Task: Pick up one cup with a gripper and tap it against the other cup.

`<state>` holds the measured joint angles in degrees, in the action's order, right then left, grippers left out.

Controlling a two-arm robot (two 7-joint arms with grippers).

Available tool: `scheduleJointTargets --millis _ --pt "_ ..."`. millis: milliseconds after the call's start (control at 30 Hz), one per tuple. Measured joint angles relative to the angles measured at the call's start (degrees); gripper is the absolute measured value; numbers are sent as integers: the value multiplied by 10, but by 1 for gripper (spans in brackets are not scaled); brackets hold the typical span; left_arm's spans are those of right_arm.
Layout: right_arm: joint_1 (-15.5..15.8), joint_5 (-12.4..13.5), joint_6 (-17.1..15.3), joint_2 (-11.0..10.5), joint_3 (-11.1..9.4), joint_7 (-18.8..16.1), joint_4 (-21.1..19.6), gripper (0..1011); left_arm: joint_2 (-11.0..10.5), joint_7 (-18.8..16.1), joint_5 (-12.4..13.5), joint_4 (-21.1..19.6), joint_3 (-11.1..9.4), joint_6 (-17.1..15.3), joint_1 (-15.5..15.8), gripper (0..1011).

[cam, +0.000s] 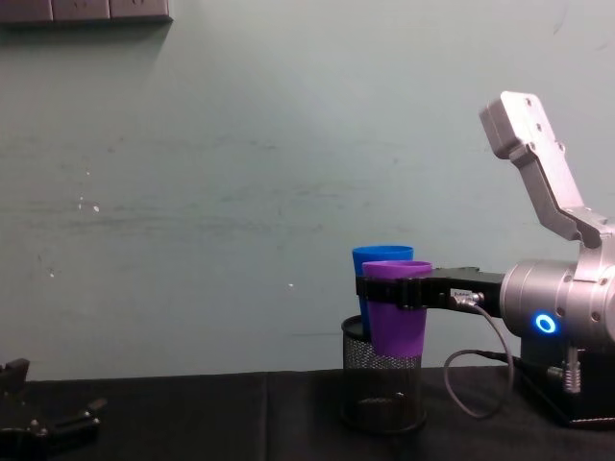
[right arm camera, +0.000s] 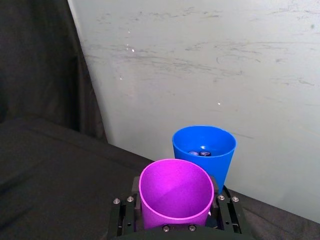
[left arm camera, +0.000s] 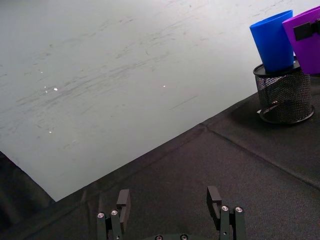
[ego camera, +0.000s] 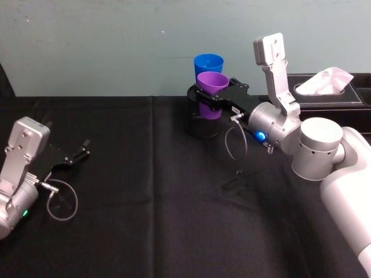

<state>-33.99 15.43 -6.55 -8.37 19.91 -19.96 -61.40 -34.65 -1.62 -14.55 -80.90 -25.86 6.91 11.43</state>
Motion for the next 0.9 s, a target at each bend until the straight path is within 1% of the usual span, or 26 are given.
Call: scheduleJointTargets --millis 900 --pt "0 0 0 0 0 0 0 743 0 0 0 0 0 0 0 1000"
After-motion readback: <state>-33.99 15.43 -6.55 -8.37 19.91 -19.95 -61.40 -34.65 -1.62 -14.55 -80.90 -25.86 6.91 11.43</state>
